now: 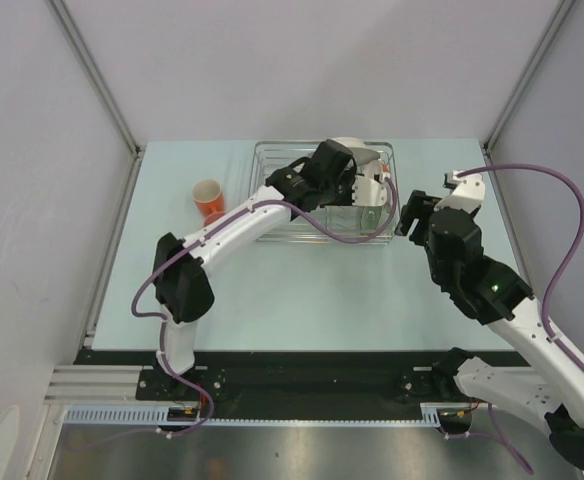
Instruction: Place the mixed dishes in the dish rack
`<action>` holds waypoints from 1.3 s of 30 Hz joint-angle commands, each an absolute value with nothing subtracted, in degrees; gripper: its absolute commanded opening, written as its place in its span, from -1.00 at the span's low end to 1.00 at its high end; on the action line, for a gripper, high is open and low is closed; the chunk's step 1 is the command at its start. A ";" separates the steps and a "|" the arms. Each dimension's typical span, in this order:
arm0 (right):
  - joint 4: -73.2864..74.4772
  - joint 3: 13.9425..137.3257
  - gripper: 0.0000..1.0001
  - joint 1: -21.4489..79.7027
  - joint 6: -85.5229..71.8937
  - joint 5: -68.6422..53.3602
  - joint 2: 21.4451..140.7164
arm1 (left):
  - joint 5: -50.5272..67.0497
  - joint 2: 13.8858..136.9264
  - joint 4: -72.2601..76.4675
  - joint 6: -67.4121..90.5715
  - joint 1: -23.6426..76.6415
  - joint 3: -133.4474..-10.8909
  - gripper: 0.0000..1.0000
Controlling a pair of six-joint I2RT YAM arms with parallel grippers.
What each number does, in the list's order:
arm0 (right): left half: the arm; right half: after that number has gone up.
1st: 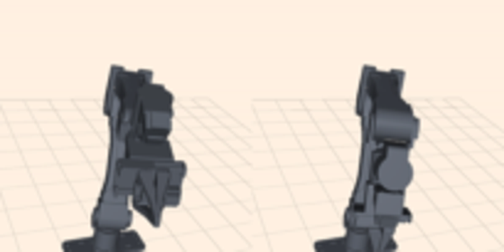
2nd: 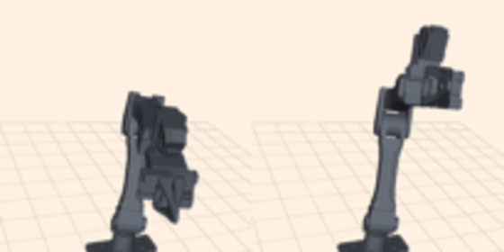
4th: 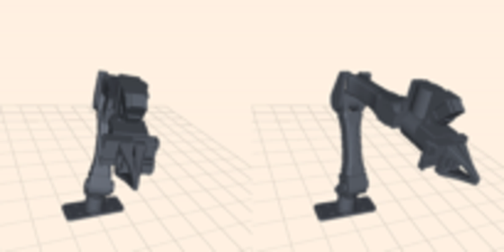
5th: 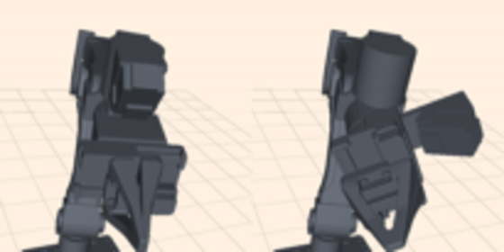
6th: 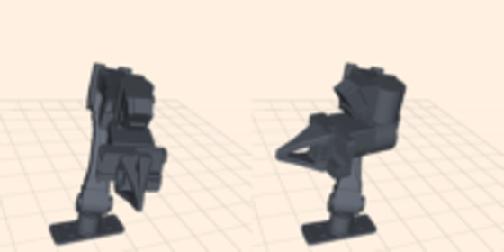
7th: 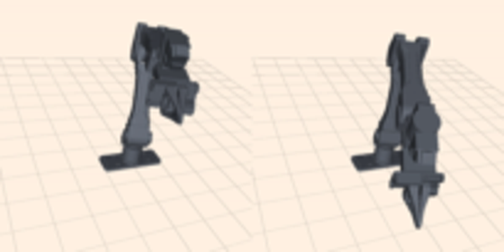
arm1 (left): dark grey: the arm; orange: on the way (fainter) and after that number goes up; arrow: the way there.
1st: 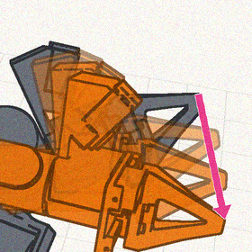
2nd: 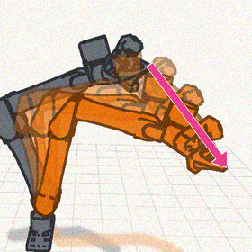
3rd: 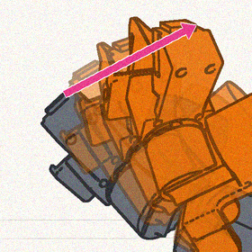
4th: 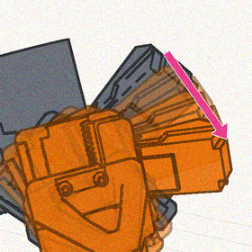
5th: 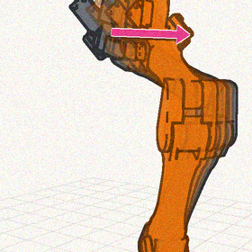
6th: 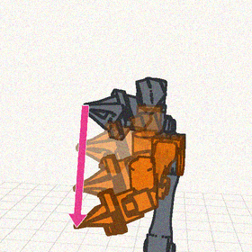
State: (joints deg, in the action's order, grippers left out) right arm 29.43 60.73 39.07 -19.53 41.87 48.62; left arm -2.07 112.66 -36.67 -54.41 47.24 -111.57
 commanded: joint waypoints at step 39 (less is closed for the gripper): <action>29.09 59.33 0.49 37.79 -24.08 38.76 53.26 | -9.68 93.80 -32.25 -56.70 47.91 -101.78 0.99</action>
